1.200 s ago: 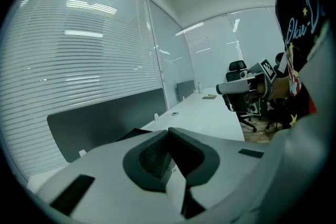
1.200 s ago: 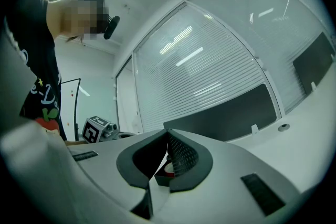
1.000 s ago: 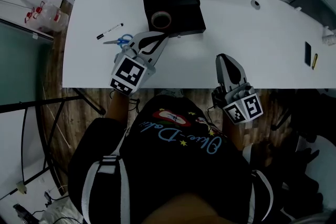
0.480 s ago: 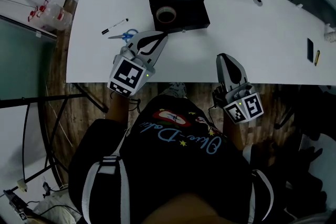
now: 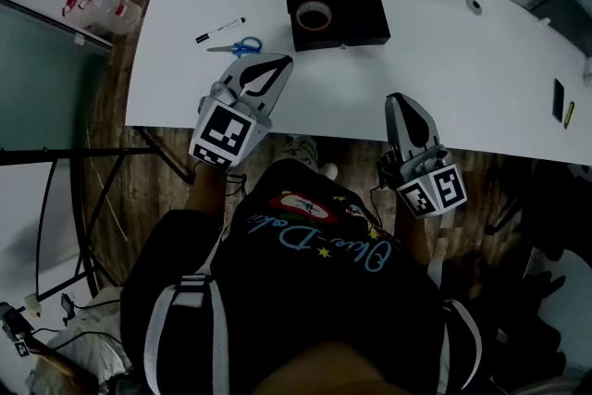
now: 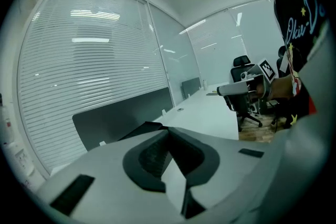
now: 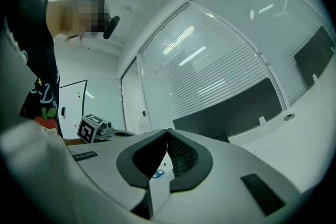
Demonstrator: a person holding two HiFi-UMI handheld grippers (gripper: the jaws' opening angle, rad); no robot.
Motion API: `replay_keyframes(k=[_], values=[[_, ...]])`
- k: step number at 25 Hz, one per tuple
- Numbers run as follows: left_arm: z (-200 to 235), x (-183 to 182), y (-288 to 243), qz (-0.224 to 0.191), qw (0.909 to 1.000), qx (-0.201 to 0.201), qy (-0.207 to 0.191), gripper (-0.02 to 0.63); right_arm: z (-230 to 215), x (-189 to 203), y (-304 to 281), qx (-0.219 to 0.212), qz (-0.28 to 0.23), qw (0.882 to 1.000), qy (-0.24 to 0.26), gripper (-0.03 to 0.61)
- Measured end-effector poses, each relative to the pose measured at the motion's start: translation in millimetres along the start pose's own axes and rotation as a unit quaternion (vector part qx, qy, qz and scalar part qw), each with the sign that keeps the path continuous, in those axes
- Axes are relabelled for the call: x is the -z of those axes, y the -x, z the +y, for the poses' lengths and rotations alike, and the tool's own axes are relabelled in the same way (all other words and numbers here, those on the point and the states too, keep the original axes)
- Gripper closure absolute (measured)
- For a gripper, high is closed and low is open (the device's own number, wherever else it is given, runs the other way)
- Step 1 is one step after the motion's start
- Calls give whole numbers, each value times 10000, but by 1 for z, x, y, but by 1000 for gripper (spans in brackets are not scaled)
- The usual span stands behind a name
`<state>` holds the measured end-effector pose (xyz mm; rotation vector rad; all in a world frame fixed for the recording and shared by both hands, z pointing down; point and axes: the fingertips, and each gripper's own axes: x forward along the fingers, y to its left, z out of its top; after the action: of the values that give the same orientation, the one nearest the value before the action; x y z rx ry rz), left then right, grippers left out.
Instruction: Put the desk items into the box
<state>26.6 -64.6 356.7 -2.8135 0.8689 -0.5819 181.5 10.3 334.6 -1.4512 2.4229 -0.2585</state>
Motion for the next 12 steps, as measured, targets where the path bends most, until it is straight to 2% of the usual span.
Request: replay_keyframes(k=[7,12], values=[[16,10,4,5,10000,-85,12,591,6,5,-14,-54,143,9999,32,548],[43,18,10,31,9999,-143,-10,589,15,6,-44,-140,160,9998,44,548]])
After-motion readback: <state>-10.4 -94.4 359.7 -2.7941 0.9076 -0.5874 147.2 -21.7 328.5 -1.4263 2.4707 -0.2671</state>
